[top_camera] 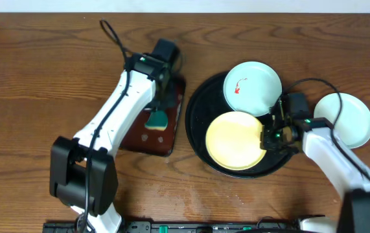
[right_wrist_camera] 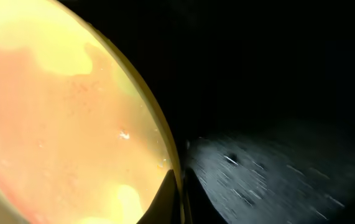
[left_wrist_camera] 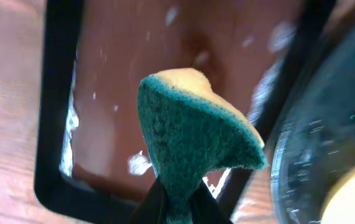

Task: Clean dirty plates on tray and stack at the side
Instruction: 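Return sponge to dark tray with left gripper and release it, then tilt and lift the yellow plate with right gripper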

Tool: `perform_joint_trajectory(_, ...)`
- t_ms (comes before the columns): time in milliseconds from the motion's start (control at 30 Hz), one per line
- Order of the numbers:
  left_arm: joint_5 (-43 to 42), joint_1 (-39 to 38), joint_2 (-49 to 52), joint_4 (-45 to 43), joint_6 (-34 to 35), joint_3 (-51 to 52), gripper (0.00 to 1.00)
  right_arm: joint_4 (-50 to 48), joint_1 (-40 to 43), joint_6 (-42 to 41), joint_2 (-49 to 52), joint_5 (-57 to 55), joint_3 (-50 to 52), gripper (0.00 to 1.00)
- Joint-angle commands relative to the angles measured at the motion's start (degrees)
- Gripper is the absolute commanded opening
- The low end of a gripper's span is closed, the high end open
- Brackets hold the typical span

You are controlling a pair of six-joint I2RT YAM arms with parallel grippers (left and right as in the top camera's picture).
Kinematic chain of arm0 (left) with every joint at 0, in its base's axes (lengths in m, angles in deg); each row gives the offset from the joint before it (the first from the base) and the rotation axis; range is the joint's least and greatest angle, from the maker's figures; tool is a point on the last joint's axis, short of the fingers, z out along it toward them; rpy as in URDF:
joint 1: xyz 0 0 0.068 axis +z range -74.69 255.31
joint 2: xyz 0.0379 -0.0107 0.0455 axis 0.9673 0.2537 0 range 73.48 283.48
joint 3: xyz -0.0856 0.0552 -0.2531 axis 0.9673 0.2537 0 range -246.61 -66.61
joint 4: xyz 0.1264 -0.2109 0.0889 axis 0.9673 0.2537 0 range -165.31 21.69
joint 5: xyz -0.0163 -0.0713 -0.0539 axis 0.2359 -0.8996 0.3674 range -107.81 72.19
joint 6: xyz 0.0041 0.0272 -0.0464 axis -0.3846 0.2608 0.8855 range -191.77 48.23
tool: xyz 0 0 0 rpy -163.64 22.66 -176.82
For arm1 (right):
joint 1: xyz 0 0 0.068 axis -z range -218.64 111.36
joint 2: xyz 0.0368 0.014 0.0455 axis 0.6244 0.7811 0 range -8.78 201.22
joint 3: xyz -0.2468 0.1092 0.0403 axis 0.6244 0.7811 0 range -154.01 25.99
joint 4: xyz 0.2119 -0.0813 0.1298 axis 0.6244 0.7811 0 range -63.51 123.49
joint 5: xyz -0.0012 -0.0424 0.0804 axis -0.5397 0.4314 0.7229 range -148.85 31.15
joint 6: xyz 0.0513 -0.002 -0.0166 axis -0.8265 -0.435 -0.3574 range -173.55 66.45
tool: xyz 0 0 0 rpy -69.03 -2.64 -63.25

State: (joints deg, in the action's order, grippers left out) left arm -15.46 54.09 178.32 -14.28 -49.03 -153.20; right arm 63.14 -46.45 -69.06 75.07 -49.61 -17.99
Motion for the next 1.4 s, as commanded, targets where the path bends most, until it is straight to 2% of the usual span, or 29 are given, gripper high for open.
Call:
perform_joint_trajectory(0, -3.9, 2.5, 0.0, -0.1, -2.2, 0.8, 0.16, 0.7, -3.1, -1.0, -7.7, -9.9, -0.2, 0.01)
perform_joint_trajectory(33, -4.0, 2.9, -0.1, -0.1, -2.4, 0.8, 0.17, 0.6, -4.2, -1.0, -9.7, -11.3, -0.2, 0.01)
perform_joint_trajectory(67, -4.4, 3.2, -0.2, 0.0, -2.7, 0.8, 0.24, 0.6, -5.1, -1.0, -11.4, -12.6, -0.2, 0.01)
perform_joint_trajectory(133, -6.3, 3.5, -0.5, 0.0, -3.9, 0.8, 0.34, 0.9, -7.4, -1.0, -14.7, -16.7, -0.2, 0.01)
perform_joint_trajectory(167, -6.9, 3.5, -0.9, 0.1, -4.1, 0.8, 0.43, 1.8, -9.8, -2.0, -17.4, -22.1, -0.2, 0.01)
perform_joint_trajectory(233, -6.9, 3.5, -1.4, 0.5, -4.3, 0.8, 0.48, 2.7, -12.7, -4.1, -19.6, -28.2, -0.2, 0.01)
perform_joint_trajectory(467, -6.9, 3.5, -4.8, 2.1, -4.3, 0.8, 0.49, 2.8, -23.2, -3.6, -22.7, -43.2, -0.2, 0.01)
perform_joint_trajectory(633, -7.4, 3.5, -11.6, 3.0, -4.3, 0.8, 0.5, 2.5, -31.1, 2.0, -22.8, -51.3, -0.2, 0.01)
perform_joint_trajectory(867, -7.4, 3.5, -21.4, 3.5, -4.3, 0.8, 0.61, 2.4, -43.7, 2.5, -22.8, -68.6, -0.2, 0.01)
perform_joint_trajectory(967, -8.5, 3.5, -24.1, 3.8, -4.3, 0.8, 0.65, 2.3, -47.2, 3.8, -22.8, -72.0, -0.2, 0.01)
perform_joint_trajectory(1067, -8.6, 3.5, -25.6, 5.4, -4.3, 0.8, 0.74, 2.0, -49.7, 6.1, -22.8, -73.3, -0.2, 0.01)
perform_joint_trajectory(1100, -8.6, 3.5, -25.9, 5.6, -4.3, 0.8, 0.84, 1.7, -50.2, 6.8, -22.8, -73.3, -0.2, 0.01)
perform_joint_trajectory(1367, -8.6, 3.5, -25.9, 5.6, -4.3, 0.8, 0.84, -6.3, -51.8, 19.6, -22.8, -73.3, -0.2, 0.01)
